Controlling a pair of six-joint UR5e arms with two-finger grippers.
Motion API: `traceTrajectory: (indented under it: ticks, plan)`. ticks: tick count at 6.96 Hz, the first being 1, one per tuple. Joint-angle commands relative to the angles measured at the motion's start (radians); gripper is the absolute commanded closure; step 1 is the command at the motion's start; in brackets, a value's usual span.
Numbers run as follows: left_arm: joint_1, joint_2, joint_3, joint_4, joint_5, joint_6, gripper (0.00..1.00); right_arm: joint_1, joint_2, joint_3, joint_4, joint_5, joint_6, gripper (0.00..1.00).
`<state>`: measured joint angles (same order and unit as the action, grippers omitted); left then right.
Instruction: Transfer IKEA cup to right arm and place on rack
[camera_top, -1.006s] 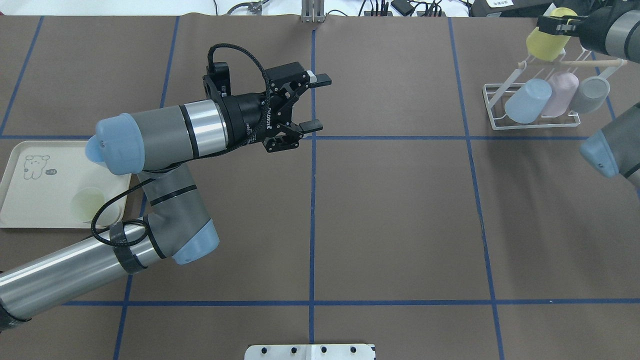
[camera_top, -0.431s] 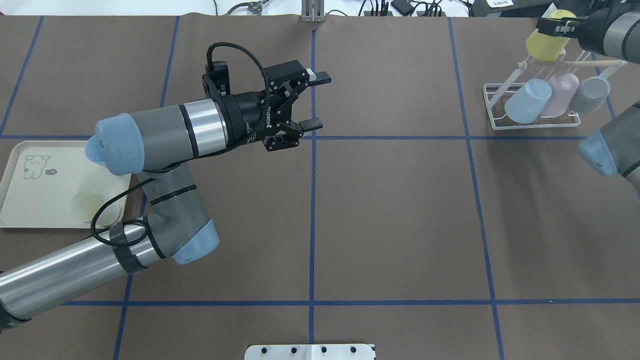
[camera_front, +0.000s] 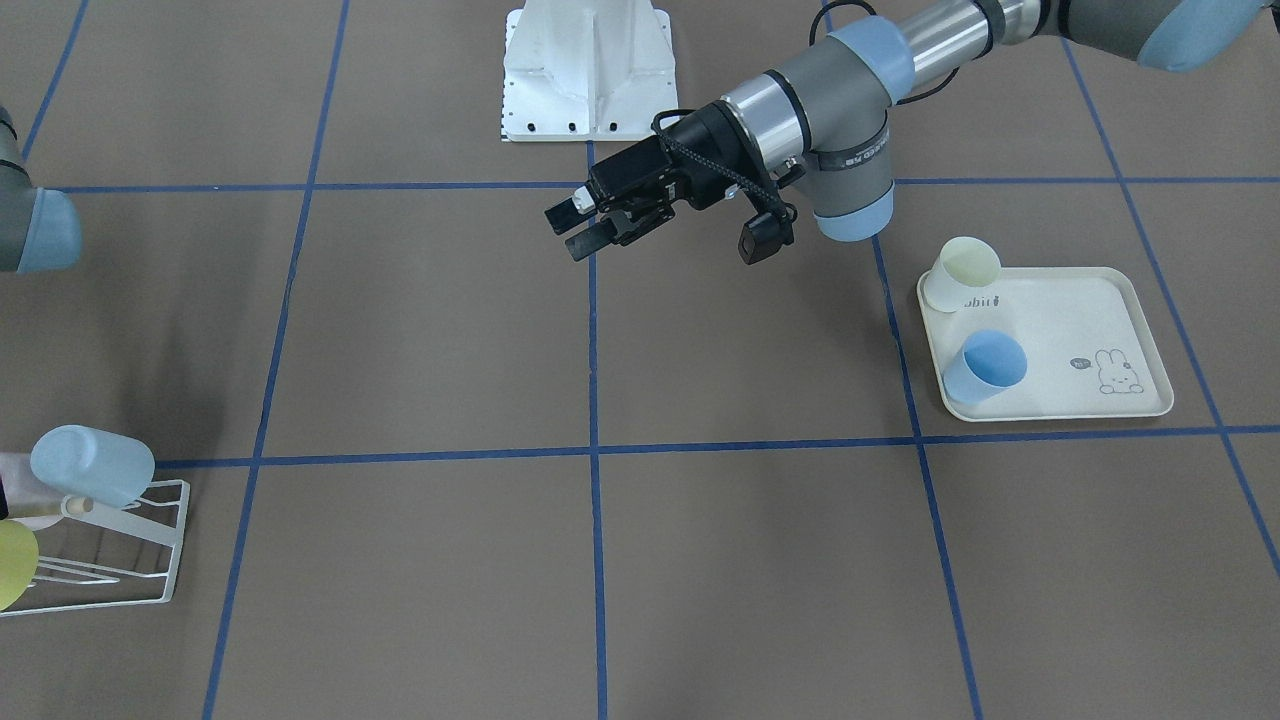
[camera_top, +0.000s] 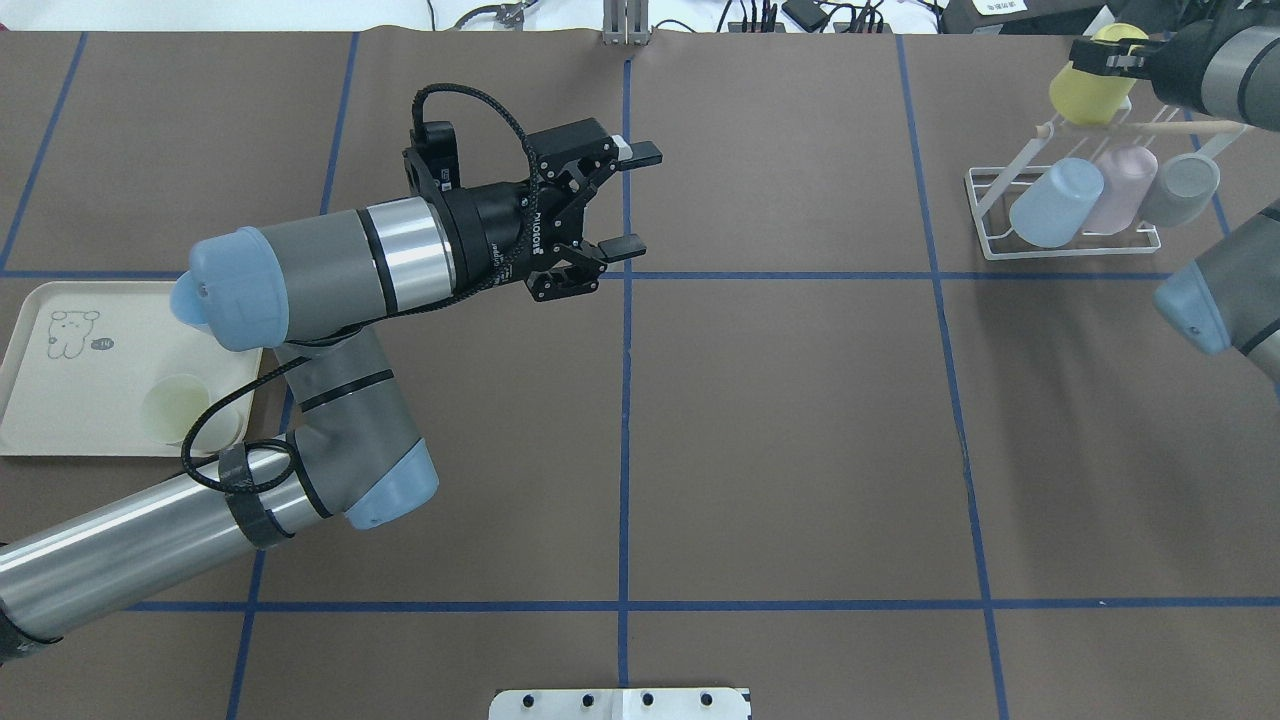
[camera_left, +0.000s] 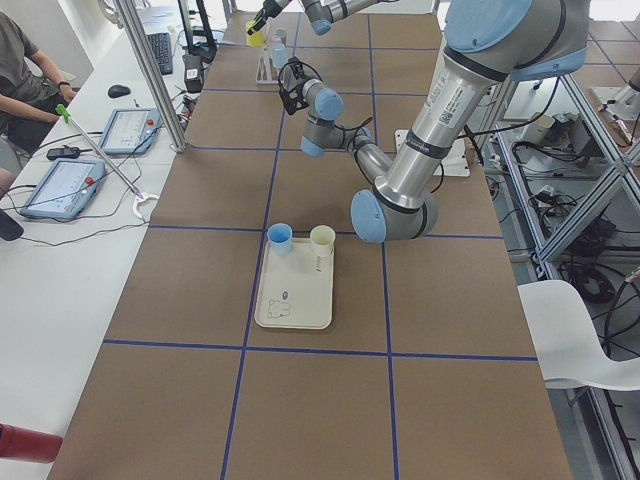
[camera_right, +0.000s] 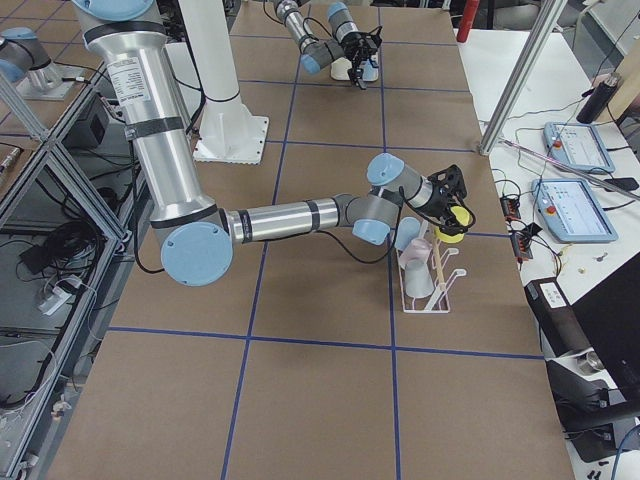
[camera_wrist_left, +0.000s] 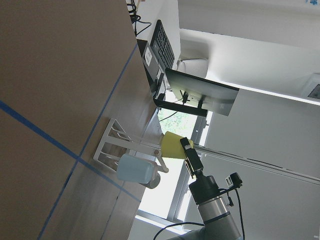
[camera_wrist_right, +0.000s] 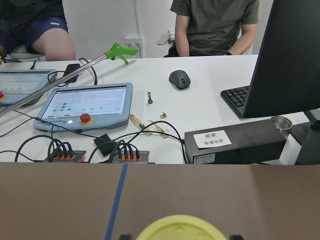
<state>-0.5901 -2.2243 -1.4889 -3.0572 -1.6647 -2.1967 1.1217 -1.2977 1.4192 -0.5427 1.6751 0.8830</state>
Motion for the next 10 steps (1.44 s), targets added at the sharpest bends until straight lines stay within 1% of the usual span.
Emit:
traceTrajectory:
  ticks: [1,6,7,8,9,10]
  plan:
    - [0.001,0.002,0.001,0.0,0.0,0.0,0.02,-0.006,0.0,-0.012,0.001,0.0,0.001,1.0]
    - [0.001,0.002,0.002,0.0,0.0,0.0,0.02,-0.031,-0.002,-0.023,0.003,0.0,0.001,1.0]
    - [0.003,0.002,0.002,0.0,0.0,0.0,0.02,-0.034,0.0,-0.025,0.001,-0.002,0.001,0.92]
    - [0.003,0.002,0.002,0.0,0.0,0.0,0.02,-0.042,0.0,-0.026,0.001,-0.005,0.002,0.64]
    - [0.003,0.002,0.002,0.0,0.0,0.0,0.02,-0.048,0.0,-0.028,0.001,-0.009,0.001,0.31]
    - [0.003,0.0,0.002,0.0,-0.001,0.002,0.02,-0.054,0.003,-0.031,0.001,-0.012,0.001,0.03]
